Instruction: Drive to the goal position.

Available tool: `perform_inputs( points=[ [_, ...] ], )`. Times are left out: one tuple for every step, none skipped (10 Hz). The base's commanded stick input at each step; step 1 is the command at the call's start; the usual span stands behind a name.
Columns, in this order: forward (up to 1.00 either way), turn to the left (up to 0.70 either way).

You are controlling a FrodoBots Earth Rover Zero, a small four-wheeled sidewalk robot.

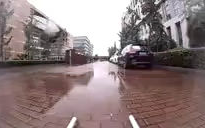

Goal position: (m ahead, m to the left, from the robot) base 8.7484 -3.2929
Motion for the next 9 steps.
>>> perform_inputs(
  points=[
    [0.7,0.0],
    [0.7,0.0],
    [0.7,0.0],
    [0.7,0.0],
    [0.7,0.0],
    [0.7,0.0],
    [0.7,0.0],
    [0.7,0.0],
    [0.7,0.0]
  ],
)
